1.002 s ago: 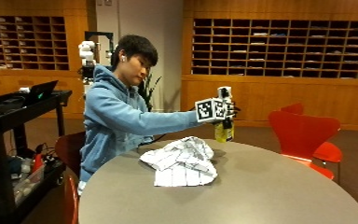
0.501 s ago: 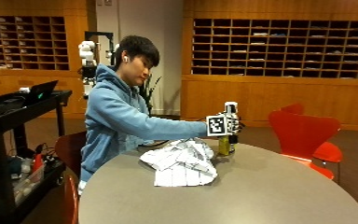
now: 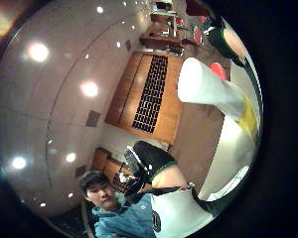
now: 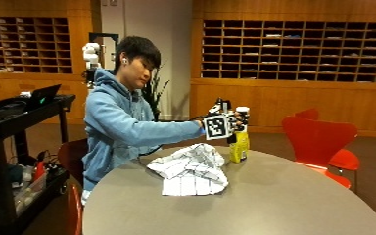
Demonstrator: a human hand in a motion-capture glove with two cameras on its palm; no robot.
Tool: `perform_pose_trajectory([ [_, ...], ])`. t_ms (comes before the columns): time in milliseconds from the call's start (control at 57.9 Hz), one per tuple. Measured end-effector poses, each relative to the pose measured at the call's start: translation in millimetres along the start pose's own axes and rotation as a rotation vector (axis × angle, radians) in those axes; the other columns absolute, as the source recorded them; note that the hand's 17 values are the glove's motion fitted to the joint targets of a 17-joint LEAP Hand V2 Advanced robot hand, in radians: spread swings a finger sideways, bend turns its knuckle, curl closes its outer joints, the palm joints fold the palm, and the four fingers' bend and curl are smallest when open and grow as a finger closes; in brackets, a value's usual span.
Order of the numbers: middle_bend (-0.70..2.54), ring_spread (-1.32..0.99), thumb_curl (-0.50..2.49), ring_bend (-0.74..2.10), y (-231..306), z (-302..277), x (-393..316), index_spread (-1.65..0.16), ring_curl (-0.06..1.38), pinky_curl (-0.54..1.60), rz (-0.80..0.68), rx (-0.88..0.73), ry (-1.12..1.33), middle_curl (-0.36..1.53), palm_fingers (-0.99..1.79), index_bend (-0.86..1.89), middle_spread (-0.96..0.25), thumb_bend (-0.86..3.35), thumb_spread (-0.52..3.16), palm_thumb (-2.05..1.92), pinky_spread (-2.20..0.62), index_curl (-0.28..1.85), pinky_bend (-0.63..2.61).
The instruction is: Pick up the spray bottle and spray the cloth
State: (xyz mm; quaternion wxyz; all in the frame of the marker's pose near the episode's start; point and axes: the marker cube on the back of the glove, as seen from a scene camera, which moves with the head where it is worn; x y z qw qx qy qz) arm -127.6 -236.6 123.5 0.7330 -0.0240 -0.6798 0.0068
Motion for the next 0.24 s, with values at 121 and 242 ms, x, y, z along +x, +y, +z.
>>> perform_pose_trajectory([
  [121,0.22,-0.10,0.42,0.39,31.1,-23.3,-5.5,-0.27,0.36,0.35,-0.006,-0.109,0.021,0.38,0.76,0.11,-0.09,-0.05,0.87,0.38,0.05,0.31,0.32],
  [242,0.21,-0.09,0.39,0.38,64.1,-43.2,-10.0,-0.27,0.35,0.35,-0.021,-0.265,0.043,0.38,0.75,0.12,-0.09,-0.04,0.89,0.35,0.07,0.29,0.30],
])
